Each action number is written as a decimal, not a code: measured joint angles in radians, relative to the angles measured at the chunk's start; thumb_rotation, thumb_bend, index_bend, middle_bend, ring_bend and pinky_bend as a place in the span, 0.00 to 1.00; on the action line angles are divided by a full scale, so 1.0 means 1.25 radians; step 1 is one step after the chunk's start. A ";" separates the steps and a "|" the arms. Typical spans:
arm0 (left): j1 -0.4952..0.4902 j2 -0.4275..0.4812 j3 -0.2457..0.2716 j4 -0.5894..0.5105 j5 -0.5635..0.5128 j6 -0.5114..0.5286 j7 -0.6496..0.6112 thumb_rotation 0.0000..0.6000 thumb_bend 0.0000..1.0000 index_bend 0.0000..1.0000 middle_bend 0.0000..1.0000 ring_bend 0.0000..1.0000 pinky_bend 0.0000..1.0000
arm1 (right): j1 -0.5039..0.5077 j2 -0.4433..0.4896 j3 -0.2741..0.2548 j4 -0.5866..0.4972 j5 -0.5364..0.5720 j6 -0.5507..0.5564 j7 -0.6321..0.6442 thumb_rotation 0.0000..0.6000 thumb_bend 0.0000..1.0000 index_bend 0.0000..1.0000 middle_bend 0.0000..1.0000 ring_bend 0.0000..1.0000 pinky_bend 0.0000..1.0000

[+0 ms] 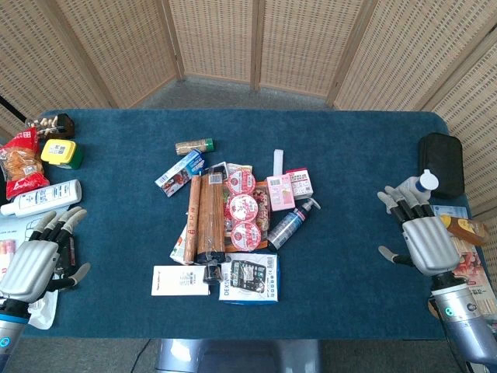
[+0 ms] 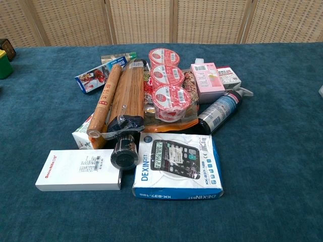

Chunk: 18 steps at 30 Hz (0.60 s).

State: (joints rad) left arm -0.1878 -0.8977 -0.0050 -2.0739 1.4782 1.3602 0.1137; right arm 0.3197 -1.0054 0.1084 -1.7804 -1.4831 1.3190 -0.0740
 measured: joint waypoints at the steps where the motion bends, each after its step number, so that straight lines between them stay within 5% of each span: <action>1: 0.000 0.000 0.000 -0.001 0.001 -0.001 0.002 1.00 0.34 0.06 0.06 0.13 0.00 | 0.000 -0.001 0.000 0.002 0.000 -0.001 0.001 1.00 0.18 0.00 0.00 0.00 0.00; 18: -0.006 0.004 -0.003 -0.008 0.006 -0.015 0.005 1.00 0.34 0.06 0.06 0.13 0.00 | 0.074 -0.027 0.010 0.034 -0.061 -0.074 0.049 1.00 0.18 0.00 0.00 0.00 0.00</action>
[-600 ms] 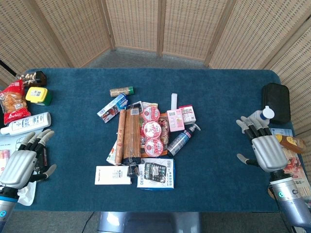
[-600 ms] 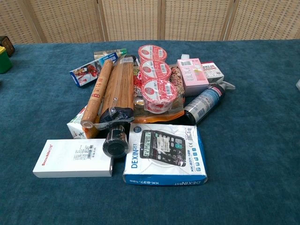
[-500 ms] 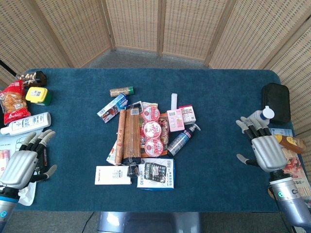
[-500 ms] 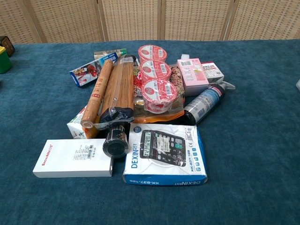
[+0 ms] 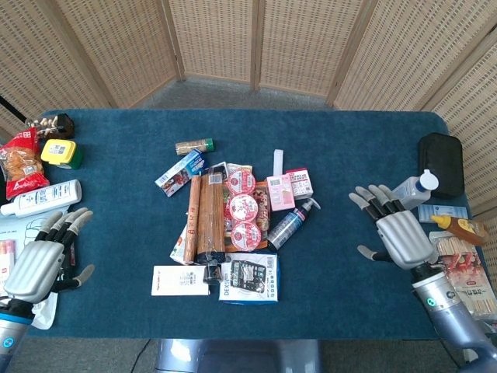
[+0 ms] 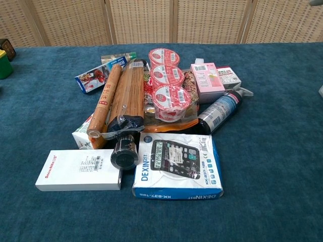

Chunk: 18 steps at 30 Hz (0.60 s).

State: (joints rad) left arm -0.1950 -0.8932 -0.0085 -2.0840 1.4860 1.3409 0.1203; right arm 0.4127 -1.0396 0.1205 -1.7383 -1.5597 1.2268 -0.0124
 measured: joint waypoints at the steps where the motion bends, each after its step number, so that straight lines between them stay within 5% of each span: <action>1: -0.001 0.001 -0.001 0.002 -0.003 -0.002 -0.002 1.00 0.34 0.06 0.06 0.13 0.00 | 0.008 -0.003 0.003 0.002 -0.002 -0.007 0.004 1.00 0.18 0.00 0.00 0.00 0.00; 18: -0.024 0.005 -0.018 0.030 -0.049 -0.042 -0.027 1.00 0.34 0.06 0.06 0.13 0.00 | 0.219 -0.127 0.029 0.156 -0.145 -0.116 0.082 1.00 0.20 0.00 0.00 0.00 0.00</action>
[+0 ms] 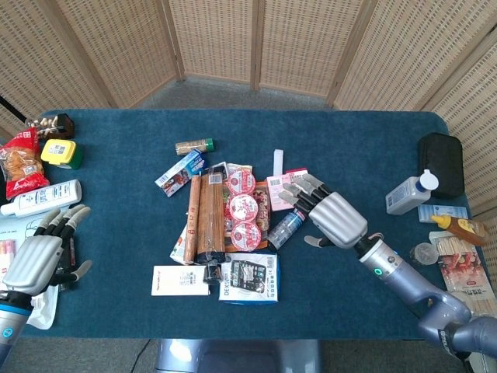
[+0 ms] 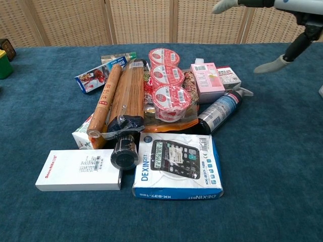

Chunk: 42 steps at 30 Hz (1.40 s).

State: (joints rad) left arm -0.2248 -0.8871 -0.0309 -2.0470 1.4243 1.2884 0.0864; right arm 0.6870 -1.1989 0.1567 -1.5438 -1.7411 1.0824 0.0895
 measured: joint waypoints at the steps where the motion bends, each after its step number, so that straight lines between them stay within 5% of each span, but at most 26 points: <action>1: -0.001 0.000 -0.001 0.001 -0.002 -0.001 -0.001 1.00 0.34 0.06 0.06 0.13 0.00 | 0.009 -0.007 0.000 0.009 -0.006 -0.002 0.005 1.00 0.20 0.00 0.00 0.00 0.00; 21: -0.025 -0.005 -0.016 0.014 -0.058 -0.037 0.003 1.00 0.34 0.07 0.06 0.13 0.00 | 0.222 -0.188 -0.057 0.252 -0.135 -0.031 0.142 1.00 0.19 0.00 0.00 0.00 0.00; 42: -0.014 0.000 -0.014 0.022 -0.081 -0.035 -0.026 1.00 0.33 0.07 0.06 0.13 0.00 | 0.334 -0.271 -0.143 0.432 -0.178 -0.018 0.230 1.00 0.19 0.00 0.00 0.00 0.00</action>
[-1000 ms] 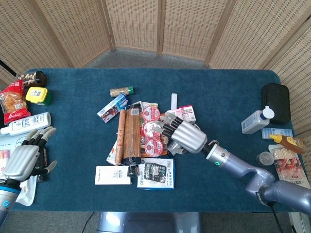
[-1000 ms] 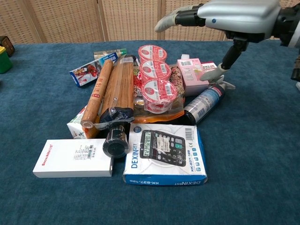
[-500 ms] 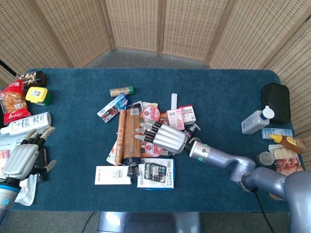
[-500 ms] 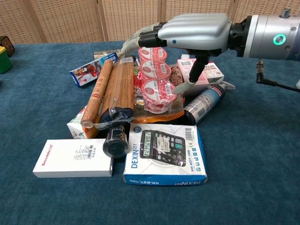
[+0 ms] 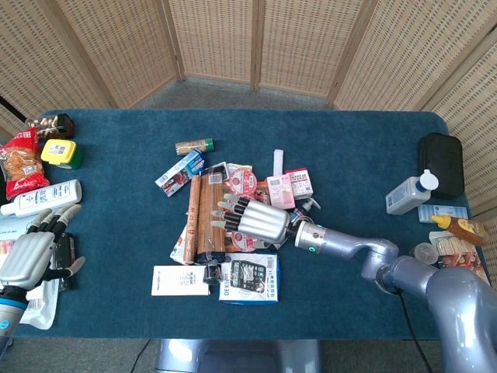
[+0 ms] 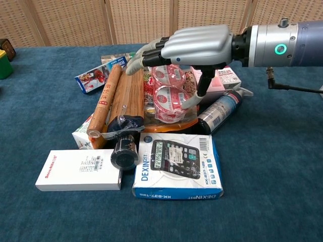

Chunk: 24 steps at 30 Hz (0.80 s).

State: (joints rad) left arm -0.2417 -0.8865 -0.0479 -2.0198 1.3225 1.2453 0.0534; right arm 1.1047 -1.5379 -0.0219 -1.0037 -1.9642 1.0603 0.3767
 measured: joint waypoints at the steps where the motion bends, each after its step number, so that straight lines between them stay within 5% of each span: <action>1: -0.001 0.000 -0.001 0.000 -0.001 -0.001 0.000 1.00 0.33 0.07 0.06 0.13 0.00 | 0.001 0.002 -0.006 0.003 0.000 0.004 0.005 1.00 0.19 0.00 0.00 0.00 0.00; 14: -0.010 -0.006 -0.005 -0.012 -0.006 -0.008 0.015 1.00 0.33 0.06 0.06 0.13 0.00 | 0.000 0.078 -0.041 -0.040 0.002 0.043 -0.013 1.00 0.19 0.00 0.00 0.00 0.00; 24: 0.014 0.010 0.005 -0.046 0.002 0.029 0.033 1.00 0.32 0.05 0.05 0.13 0.00 | -0.004 0.024 -0.069 0.080 -0.025 0.104 0.013 1.00 0.16 0.00 0.00 0.00 0.00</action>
State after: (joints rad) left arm -0.2239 -0.8735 -0.0415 -2.0773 1.3250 1.2810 0.0951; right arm 1.0994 -1.5080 -0.1082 -0.9036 -1.9948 1.1907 0.3931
